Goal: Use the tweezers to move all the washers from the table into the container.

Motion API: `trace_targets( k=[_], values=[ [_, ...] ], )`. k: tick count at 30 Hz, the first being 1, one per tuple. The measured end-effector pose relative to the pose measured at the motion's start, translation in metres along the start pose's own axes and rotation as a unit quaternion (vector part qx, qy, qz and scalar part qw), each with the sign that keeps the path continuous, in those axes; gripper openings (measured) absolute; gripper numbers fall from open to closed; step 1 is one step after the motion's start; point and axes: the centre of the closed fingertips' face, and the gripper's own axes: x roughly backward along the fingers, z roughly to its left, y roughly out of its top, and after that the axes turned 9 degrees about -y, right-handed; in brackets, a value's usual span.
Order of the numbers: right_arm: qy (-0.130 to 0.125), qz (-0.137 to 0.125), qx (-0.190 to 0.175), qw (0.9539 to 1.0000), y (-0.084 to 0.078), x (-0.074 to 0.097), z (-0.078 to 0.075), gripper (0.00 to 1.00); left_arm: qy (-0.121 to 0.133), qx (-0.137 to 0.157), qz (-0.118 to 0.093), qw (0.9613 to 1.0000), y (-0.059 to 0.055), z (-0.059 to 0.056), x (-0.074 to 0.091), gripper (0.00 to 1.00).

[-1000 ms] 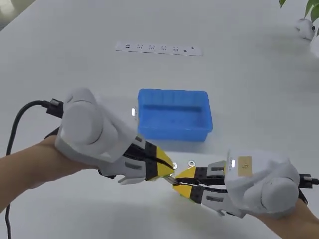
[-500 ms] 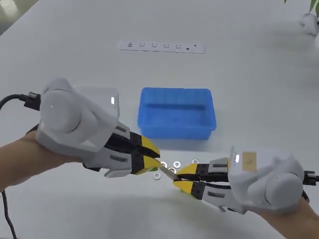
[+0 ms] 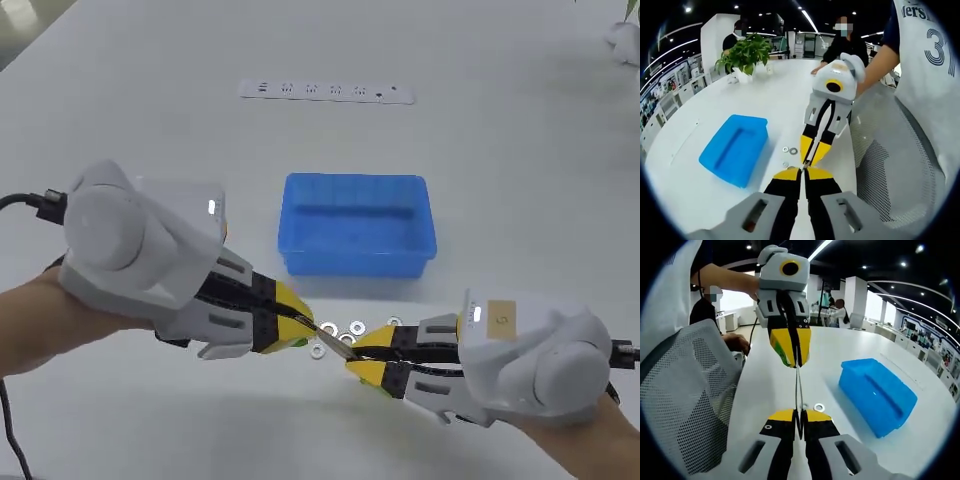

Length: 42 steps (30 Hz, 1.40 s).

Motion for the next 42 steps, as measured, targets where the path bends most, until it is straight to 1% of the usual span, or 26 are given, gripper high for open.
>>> trace_targets(
  k=[2,5,7,10,11,13,18,28,30,31,33,35,40,42],
  values=[
    [0.001,-0.002,-0.003,1.0000,0.001,0.000,0.001,0.06,-0.006,0.001,-0.008,0.9999,0.004,-0.002,0.000,0.07],
    [0.004,-0.004,-0.004,1.0000,0.002,-0.001,0.003,0.06,-0.006,-0.005,-0.016,0.9998,0.008,-0.004,0.001,0.07],
    [0.006,-0.006,-0.004,1.0000,0.004,-0.002,0.005,0.07,-0.010,-0.005,-0.026,0.9996,0.013,-0.007,0.001,0.07],
    [0.008,-0.006,0.003,0.9999,0.004,-0.004,0.007,0.07,-0.012,-0.008,-0.028,0.9995,0.015,-0.010,-0.001,0.07],
    [0.008,-0.006,0.002,0.9999,0.004,-0.004,0.007,0.07,-0.008,-0.011,-0.027,0.9995,0.014,-0.009,0.000,0.07],
    [0.008,-0.008,0.001,0.9999,0.004,-0.003,0.006,0.07,-0.008,-0.005,-0.037,0.9993,0.016,-0.009,-0.001,0.07],
    [0.008,-0.009,0.001,0.9999,0.003,-0.001,0.005,0.07,-0.003,-0.016,-0.048,0.9987,0.022,-0.009,-0.004,0.07],
    [0.010,-0.010,-0.004,0.9999,0.001,0.003,0.003,0.07,-0.014,-0.026,-0.067,0.9973,0.034,-0.011,-0.013,0.07],
    [0.012,-0.010,-0.005,0.9999,0.001,0.002,0.003,0.07,-0.016,-0.026,-0.081,0.9963,0.040,-0.011,-0.014,0.07],
    [0.012,-0.010,-0.005,0.9999,0.001,0.002,0.003,0.07,-0.016,-0.028,-0.080,0.9963,0.041,-0.011,-0.015,0.07],
    [0.013,-0.009,-0.003,0.9999,0.001,0.002,0.003,0.07,-0.019,-0.033,-0.070,0.9968,0.038,-0.011,-0.017,0.07],
    [0.016,-0.009,-0.002,0.9998,0.001,0.002,0.004,0.07,-0.026,-0.029,-0.071,0.9967,0.038,-0.012,-0.018,0.07],
    [0.015,-0.009,-0.005,0.9998,0.001,0.002,0.004,0.07,-0.028,-0.034,-0.071,0.9965,0.038,-0.013,-0.018,0.06],
    [0.015,-0.007,-0.004,0.9999,0.001,0.002,0.005,0.07,-0.036,-0.032,-0.069,0.9965,0.037,-0.016,-0.018,0.06]
  ],
)
